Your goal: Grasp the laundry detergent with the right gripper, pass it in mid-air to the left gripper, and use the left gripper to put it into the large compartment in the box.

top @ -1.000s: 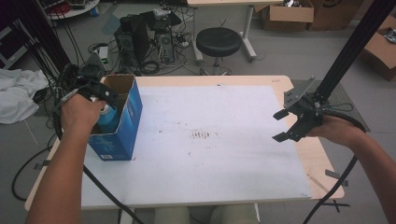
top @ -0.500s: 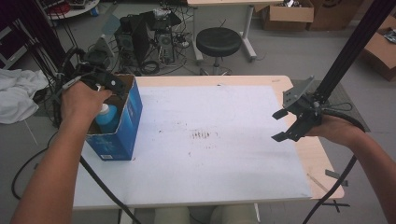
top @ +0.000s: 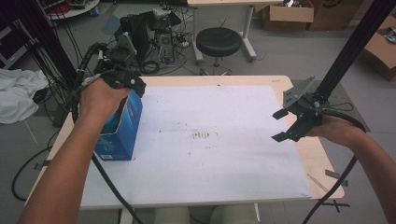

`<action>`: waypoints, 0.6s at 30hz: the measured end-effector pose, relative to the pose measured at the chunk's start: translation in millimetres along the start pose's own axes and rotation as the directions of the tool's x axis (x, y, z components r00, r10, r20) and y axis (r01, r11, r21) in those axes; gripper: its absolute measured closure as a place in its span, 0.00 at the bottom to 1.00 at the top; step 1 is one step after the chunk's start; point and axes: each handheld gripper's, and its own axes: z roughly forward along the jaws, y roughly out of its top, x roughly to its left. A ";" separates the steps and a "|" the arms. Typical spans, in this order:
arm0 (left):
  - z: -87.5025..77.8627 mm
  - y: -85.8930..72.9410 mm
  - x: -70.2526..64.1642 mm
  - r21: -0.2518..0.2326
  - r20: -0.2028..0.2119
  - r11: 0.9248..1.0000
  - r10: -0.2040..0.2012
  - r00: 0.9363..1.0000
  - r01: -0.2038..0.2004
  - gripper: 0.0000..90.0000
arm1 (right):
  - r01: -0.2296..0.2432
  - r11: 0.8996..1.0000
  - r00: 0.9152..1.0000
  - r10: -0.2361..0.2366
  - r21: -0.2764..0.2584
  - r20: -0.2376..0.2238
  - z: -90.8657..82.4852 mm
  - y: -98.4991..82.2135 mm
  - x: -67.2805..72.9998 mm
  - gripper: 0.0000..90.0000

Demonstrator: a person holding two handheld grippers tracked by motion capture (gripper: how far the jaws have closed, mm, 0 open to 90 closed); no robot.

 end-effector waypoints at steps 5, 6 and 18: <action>3.2 6.8 -18.0 -0.003 0.017 0.998 0.056 0.998 -0.056 0.21 | -0.001 1.000 1.000 0.001 0.001 0.000 0.1 0.7 0.7 0.19; 4.2 8.2 -21.9 -0.006 0.016 0.998 0.068 0.998 -0.068 0.21 | 0.001 1.000 1.000 -0.001 0.000 0.000 0.1 0.8 0.7 0.19; 16.9 23.0 -66.4 -0.019 0.054 0.976 0.216 0.975 -0.216 0.19 | -0.007 1.000 1.000 0.007 -0.008 0.002 0.1 1.2 1.4 0.19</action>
